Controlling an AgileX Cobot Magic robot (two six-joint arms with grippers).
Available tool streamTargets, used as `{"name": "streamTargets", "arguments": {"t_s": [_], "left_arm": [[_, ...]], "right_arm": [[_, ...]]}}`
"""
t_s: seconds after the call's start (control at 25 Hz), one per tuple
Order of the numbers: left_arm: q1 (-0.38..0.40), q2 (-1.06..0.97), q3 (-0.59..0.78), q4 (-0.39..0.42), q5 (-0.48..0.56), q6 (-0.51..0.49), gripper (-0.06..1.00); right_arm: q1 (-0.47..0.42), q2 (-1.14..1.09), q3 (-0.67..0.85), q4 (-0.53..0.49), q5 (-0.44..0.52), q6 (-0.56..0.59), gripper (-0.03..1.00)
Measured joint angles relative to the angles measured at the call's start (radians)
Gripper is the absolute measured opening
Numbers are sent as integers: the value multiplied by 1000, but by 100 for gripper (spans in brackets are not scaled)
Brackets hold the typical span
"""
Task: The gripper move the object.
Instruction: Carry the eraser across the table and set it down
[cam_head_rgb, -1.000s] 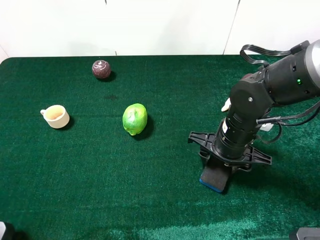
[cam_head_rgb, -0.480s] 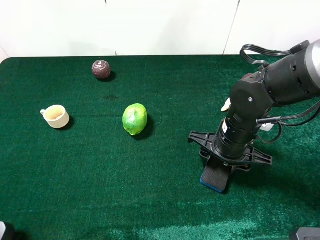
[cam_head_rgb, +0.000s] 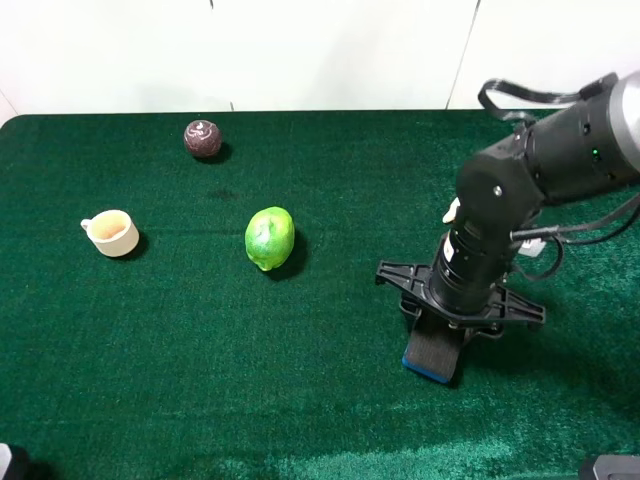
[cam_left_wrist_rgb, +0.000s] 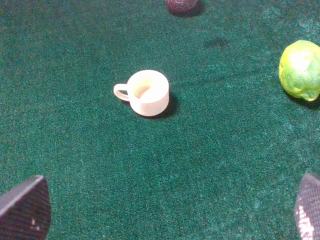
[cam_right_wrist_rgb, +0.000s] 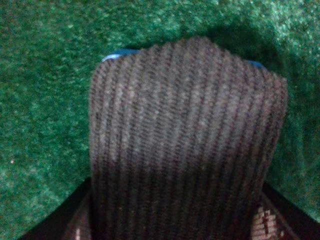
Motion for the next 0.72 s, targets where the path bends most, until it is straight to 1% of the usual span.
{"name": "streamTargets", "arguments": {"t_s": [0.24, 0.48, 0.72], "left_arm": [[0, 0, 0, 0, 0, 0, 99], [0, 0, 0, 0, 0, 0, 99], [0, 0, 0, 0, 0, 0, 99]], "right_arm": [[0, -50, -74, -1, 95, -35, 41], [0, -99, -160, -3, 237, -62, 41], [0, -136, -255, -17, 350, -77, 41]]}}
